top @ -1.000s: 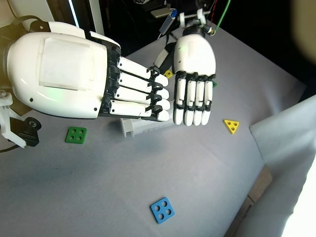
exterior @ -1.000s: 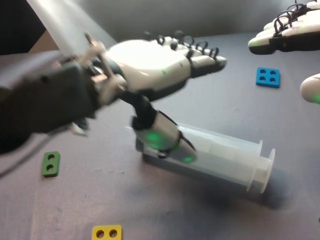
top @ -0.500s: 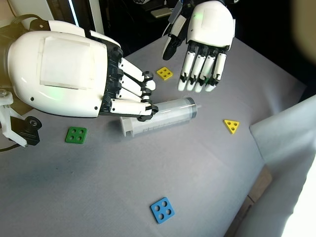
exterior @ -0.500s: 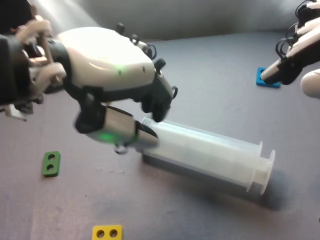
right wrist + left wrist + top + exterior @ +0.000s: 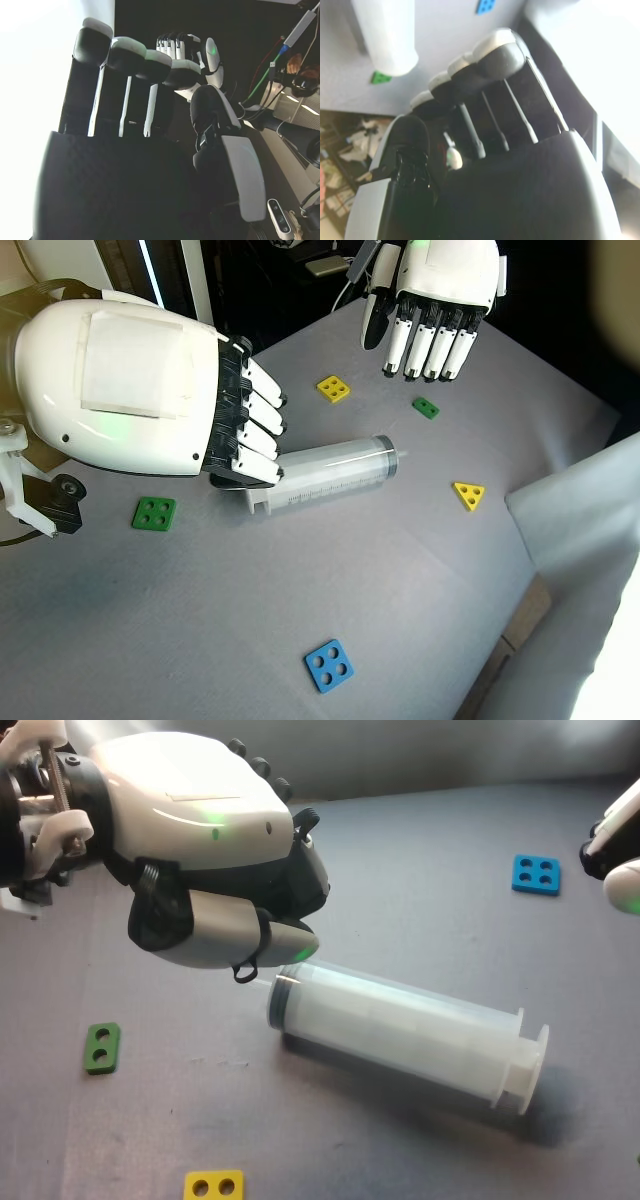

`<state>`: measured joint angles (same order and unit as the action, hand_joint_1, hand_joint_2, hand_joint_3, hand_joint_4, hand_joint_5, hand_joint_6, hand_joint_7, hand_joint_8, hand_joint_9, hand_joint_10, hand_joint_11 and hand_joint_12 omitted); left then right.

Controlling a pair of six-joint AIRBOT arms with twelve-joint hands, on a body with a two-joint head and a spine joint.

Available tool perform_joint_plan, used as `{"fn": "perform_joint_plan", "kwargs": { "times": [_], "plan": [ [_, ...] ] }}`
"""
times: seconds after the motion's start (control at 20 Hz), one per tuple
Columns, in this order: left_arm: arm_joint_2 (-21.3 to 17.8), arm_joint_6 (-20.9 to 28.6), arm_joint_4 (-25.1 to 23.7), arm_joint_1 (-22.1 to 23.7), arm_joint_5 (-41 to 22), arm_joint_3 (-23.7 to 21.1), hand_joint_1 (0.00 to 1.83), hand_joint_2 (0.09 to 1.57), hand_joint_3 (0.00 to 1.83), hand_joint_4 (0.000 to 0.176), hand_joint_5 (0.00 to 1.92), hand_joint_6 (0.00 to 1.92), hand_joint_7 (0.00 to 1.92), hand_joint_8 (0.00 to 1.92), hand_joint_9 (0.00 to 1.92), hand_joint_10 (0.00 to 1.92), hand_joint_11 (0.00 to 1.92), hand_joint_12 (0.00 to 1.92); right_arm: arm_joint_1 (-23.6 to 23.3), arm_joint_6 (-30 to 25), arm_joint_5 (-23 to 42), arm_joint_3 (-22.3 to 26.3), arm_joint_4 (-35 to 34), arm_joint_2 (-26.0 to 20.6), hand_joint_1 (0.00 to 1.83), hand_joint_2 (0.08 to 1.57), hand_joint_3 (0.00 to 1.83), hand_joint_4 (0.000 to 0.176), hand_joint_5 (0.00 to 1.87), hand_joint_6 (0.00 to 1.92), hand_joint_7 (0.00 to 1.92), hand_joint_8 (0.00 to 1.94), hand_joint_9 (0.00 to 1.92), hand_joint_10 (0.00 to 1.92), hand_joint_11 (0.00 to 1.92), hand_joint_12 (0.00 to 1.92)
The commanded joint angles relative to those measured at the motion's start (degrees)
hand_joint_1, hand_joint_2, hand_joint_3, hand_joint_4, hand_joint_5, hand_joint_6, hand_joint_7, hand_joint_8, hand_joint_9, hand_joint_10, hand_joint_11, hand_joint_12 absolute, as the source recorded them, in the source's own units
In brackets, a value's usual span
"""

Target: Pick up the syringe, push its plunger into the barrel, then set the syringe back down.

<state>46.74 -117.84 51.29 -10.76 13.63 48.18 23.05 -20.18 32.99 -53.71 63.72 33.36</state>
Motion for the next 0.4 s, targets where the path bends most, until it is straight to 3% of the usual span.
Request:
{"fn": "perform_joint_plan", "kwargs": {
  "times": [0.0,0.35],
  "plan": [
    [-0.09,-0.24,1.65,0.77,-3.88,-0.35,0.32,1.57,0.07,0.000,0.91,1.92,0.96,1.92,0.96,1.92,1.06,1.92,-0.83,-0.25,3.15,0.02,-3.14,0.04,0.16,1.54,0.00,0.000,1.01,1.92,0.99,1.94,0.95,1.92,0.92,1.92],
    [-0.10,-0.24,3.17,0.87,-4.58,-1.01,0.35,1.57,0.08,0.000,0.88,1.92,0.93,1.92,0.90,1.92,0.99,1.92,-0.84,-0.22,3.15,0.04,-3.14,0.03,0.44,1.55,0.00,0.000,1.02,1.92,1.05,1.94,1.00,1.92,0.93,1.92]
  ]
}}
